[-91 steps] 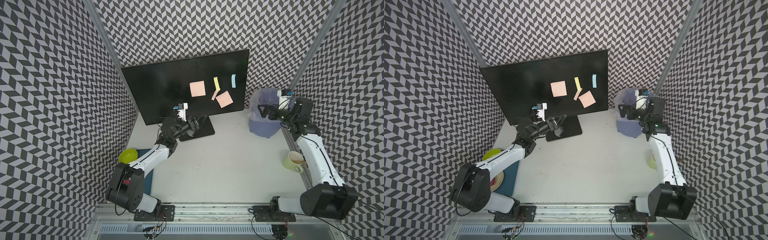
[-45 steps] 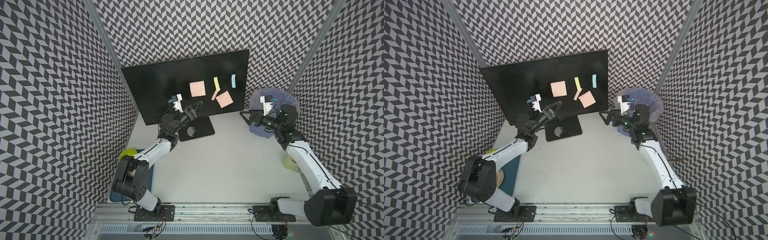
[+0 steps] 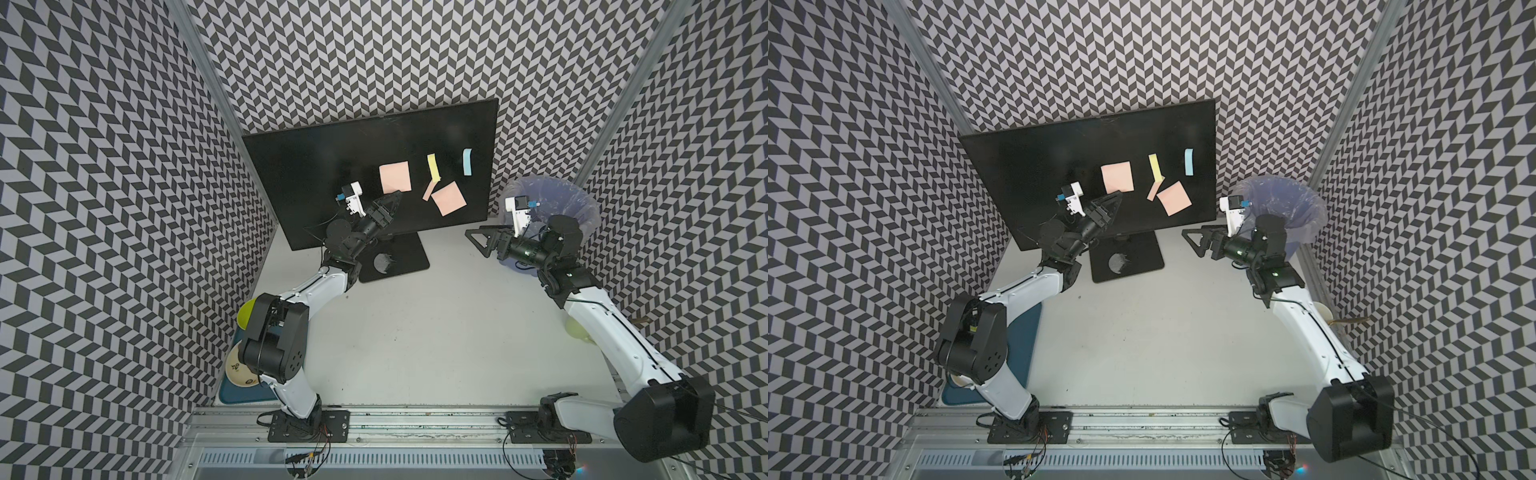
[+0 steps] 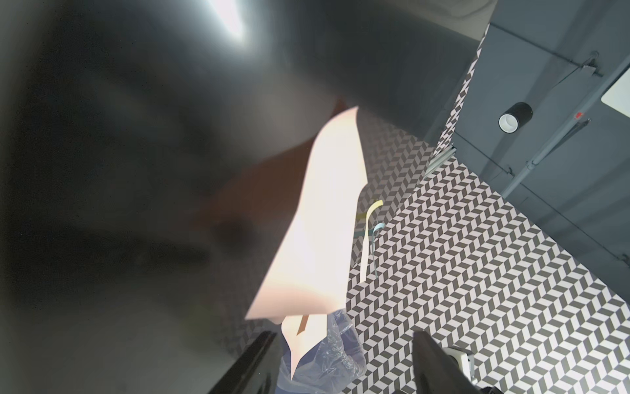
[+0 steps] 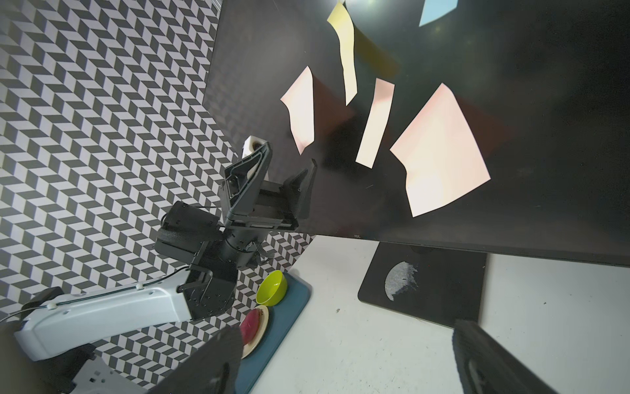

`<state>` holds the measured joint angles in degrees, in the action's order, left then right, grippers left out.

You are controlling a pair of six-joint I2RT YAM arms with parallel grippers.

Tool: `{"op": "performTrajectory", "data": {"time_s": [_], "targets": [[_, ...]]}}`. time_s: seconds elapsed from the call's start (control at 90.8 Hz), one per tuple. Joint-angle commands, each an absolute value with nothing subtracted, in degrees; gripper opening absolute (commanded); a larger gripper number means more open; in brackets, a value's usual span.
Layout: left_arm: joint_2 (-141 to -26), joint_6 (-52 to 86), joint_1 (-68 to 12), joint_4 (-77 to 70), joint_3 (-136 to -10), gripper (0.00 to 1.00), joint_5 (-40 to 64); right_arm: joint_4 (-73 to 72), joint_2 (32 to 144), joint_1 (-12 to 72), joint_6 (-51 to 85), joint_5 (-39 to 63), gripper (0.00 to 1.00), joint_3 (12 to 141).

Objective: Remove the sticky note from the monitor
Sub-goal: Tear off the sticky note from the monitor.

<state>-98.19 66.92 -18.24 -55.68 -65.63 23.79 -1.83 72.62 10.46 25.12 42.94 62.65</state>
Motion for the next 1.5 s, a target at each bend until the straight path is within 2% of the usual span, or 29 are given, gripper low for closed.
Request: {"op": "performTrajectory", "data": {"time_s": [0.0,0.187,0.353,0.474,1.212,1.487], "targets": [[-98.74,68.19,-17.44,-57.83,-68.26,0.62,23.36,-5.05,71.14,10.88,25.45,43.51,0.99,62.86],[-99.98,68.65,-16.8,-56.91,-70.63,0.47,23.91,-5.64,71.11,11.11,25.92,43.5,0.99,62.52],[-100.61,69.61,-16.61,-57.39,-71.26,0.17,24.84,-6.88,71.32,11.51,26.93,43.72,0.99,62.14],[-100.0,69.61,-16.61,-57.8,-70.45,0.0,25.03,-7.65,71.74,12.12,27.64,43.96,0.99,62.14],[-91.11,68.03,-18.65,-62.33,-60.27,0.0,30.11,-19.94,78.27,22.17,36.41,46.62,0.99,64.48],[-87.53,67.74,-23.32,-64.19,-56.95,0.0,34.15,-32.7,82.51,24.19,47.57,51.44,0.88,65.55]]}}
